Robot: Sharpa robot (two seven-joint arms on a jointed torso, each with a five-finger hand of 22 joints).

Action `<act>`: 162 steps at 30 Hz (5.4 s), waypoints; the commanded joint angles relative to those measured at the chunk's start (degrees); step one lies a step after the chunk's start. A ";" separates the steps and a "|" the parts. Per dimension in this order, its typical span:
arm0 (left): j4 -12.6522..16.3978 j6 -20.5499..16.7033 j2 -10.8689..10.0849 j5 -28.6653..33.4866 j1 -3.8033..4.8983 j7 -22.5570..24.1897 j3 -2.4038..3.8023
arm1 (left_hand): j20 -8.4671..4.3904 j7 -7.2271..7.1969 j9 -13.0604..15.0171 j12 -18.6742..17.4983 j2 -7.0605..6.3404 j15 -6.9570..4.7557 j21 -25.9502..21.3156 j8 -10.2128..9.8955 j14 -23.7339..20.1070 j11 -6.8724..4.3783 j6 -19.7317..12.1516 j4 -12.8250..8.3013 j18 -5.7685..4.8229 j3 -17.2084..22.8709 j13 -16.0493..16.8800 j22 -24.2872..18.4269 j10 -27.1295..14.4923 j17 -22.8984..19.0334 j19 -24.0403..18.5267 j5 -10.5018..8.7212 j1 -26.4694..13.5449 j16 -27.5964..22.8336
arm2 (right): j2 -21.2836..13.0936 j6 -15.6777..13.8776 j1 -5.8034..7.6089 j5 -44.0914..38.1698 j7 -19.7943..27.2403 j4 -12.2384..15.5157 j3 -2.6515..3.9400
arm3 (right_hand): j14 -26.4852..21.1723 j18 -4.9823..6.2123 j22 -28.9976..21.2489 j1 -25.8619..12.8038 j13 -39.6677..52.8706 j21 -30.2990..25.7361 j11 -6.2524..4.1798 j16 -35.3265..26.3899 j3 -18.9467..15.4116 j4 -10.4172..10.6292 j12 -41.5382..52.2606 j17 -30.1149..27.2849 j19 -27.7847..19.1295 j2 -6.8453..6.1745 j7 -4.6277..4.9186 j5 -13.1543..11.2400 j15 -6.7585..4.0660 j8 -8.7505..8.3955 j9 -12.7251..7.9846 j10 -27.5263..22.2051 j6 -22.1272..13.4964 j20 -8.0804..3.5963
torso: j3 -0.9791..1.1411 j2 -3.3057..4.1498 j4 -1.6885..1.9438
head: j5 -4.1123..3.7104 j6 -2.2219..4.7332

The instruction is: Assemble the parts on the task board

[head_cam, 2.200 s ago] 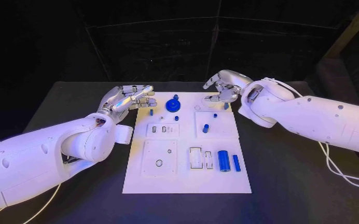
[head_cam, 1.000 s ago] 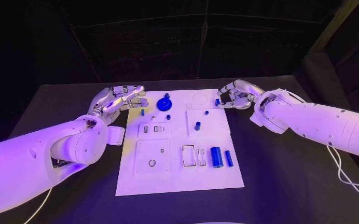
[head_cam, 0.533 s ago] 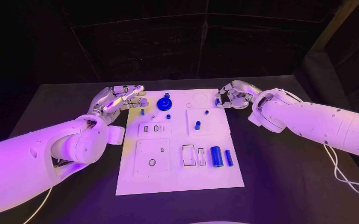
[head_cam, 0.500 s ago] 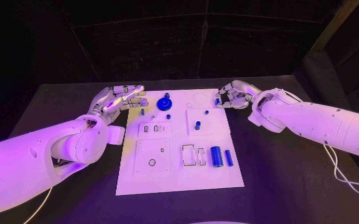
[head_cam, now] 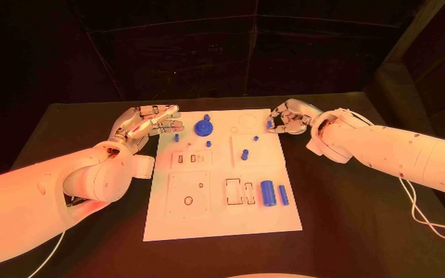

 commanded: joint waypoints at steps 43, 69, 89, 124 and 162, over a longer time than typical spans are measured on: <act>0.21 0.81 -0.14 -0.28 0.06 0.02 0.00 | 0.08 -0.09 -0.04 -0.44 0.55 0.02 -0.43 -0.43 0.34 0.08 0.31 -0.48 0.72 0.15 -0.07 -0.11 0.25 0.17 0.43 0.19 0.79 -0.34 | -0.57 -6.78 0.09 1.57 -1.77 3.03 0.07 | 5.37 -1.16 2.09 -0.46 3.44 1.21 -1.85 0.76 4.04 -1.37 3.32 12.02 1.19 3.54 -2.05 -1.10 -2.01 1.40 0.12 3.34 6.65 -1.76 | 0.00 -0.09 -0.12 | 0.23 -0.08; -0.70 0.18 -0.03 -0.27 0.14 -0.20 0.00 | 0.06 -0.19 -0.03 -0.55 0.95 -0.02 -0.50 -0.51 0.42 0.02 0.39 -0.75 0.74 0.43 -0.06 -0.15 0.31 0.30 0.49 0.20 1.11 -0.46 | 6.23 -4.84 2.14 -8.09 -15.54 15.15 0.16 | 5.26 -1.22 2.39 -0.97 3.72 1.34 -2.00 0.52 4.88 -1.65 3.48 11.50 1.34 3.62 -2.19 -0.23 -2.18 0.99 0.09 3.55 7.11 -1.97 | -1.33 -2.00 0.72 | 3.37 -2.37; -1.40 0.14 0.32 0.20 0.24 -0.03 0.01 | 0.05 -0.23 -0.02 -0.55 1.03 -0.04 -0.51 -0.51 0.45 -0.01 0.48 -0.81 0.74 0.47 -0.05 -0.16 0.40 0.34 0.52 0.19 1.15 -0.49 | 15.77 0.18 0.90 -17.15 -20.96 12.26 -1.49 | 5.21 -1.22 2.36 -1.26 3.61 1.31 -2.07 0.43 5.21 -1.64 3.33 11.33 1.34 3.81 -2.28 -0.17 -2.23 0.91 0.12 3.47 7.40 -2.01 | -1.49 -2.14 0.72 | 6.80 -3.24; -2.01 0.31 1.16 0.27 0.23 -0.10 0.01 | 0.05 -0.23 -0.02 -0.55 1.03 -0.04 -0.51 -0.51 0.45 -0.01 0.48 -0.81 0.74 0.47 -0.05 -0.16 0.40 0.34 0.52 0.19 1.15 -0.49 | 18.92 2.79 -1.17 -19.15 -21.64 10.33 -1.91 | 5.16 -1.21 2.27 -2.26 3.42 1.24 -2.06 0.30 5.20 -1.50 3.06 11.09 1.31 3.27 -2.26 -0.45 -2.26 0.59 0.09 3.30 7.50 -2.06 | -1.37 -2.15 0.70 | 7.03 -4.15; -2.04 0.56 1.07 0.27 0.23 -0.33 0.01 | 0.04 -0.23 -0.01 -0.57 1.06 -0.06 -0.55 -0.52 0.49 -0.04 0.59 -0.96 0.75 0.51 -0.04 -0.18 0.54 0.41 0.56 0.18 1.22 -0.56 | 18.85 5.38 -1.60 -20.74 -22.80 10.49 -1.93 | 5.09 -1.22 2.22 -3.73 2.32 1.14 -1.53 0.13 5.23 -1.68 1.74 10.80 1.29 1.48 -1.55 -0.74 -1.89 -1.09 -0.32 2.28 5.96 -1.84 | -1.38 -2.13 0.62 | 7.03 -4.31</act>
